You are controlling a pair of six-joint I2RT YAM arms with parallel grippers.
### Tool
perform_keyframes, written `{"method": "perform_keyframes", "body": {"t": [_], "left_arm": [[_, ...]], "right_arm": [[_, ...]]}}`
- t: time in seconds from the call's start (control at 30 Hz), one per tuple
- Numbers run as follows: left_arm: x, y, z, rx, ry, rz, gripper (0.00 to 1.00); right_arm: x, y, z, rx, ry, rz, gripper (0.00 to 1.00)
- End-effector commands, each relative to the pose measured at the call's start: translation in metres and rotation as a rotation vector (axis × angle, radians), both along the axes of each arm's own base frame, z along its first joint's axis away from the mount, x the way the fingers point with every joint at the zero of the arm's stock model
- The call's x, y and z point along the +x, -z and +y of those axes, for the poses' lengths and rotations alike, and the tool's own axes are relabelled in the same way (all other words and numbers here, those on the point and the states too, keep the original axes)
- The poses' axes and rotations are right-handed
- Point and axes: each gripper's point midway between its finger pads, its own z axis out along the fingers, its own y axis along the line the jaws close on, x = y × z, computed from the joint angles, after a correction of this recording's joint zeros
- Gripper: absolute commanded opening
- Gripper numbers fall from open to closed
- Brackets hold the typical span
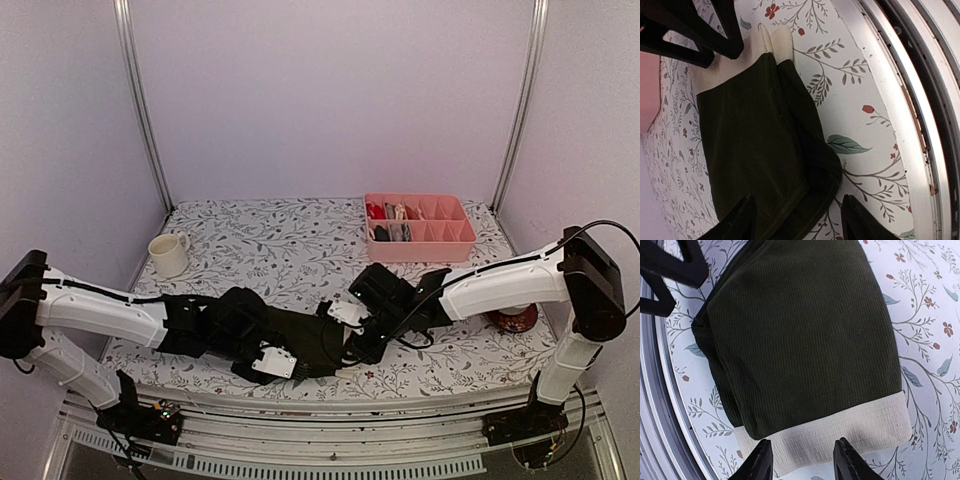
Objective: Roll the underwear
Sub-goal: Adjust the underwear at the center of the board.
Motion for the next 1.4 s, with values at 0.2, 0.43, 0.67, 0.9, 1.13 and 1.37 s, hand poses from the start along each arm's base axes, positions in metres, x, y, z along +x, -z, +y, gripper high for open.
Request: {"method": "perform_keyframes", "body": {"t": [0.2, 0.43, 0.67, 0.9, 1.13, 1.37], "left_arm": [[0.015, 0.018, -0.001, 0.005, -0.040, 0.009, 0.54], [0.020, 0.027, -0.002, 0.022, -0.051, 0.007, 0.53], [0.026, 0.033, -0.002, 0.036, -0.068, -0.001, 0.42], [0.027, 0.032, -0.002, 0.029, -0.072, 0.005, 0.34], [0.028, 0.030, -0.001, 0.017, -0.085, 0.006, 0.20], [0.041, 0.019, -0.004, -0.022, -0.126, -0.006, 0.07]], "right_arm": [[-0.022, 0.011, -0.022, -0.109, -0.026, -0.017, 0.43], [-0.030, 0.026, -0.026, -0.169, -0.054, -0.024, 0.43], [-0.028, 0.034, -0.031, -0.209, -0.047, -0.043, 0.42], [-0.027, 0.042, -0.031, -0.236, -0.053, -0.037, 0.32], [-0.025, 0.030, -0.024, -0.195, -0.056, -0.055, 0.21], [-0.020, 0.014, -0.022, -0.163, -0.049, -0.091, 0.08]]}}
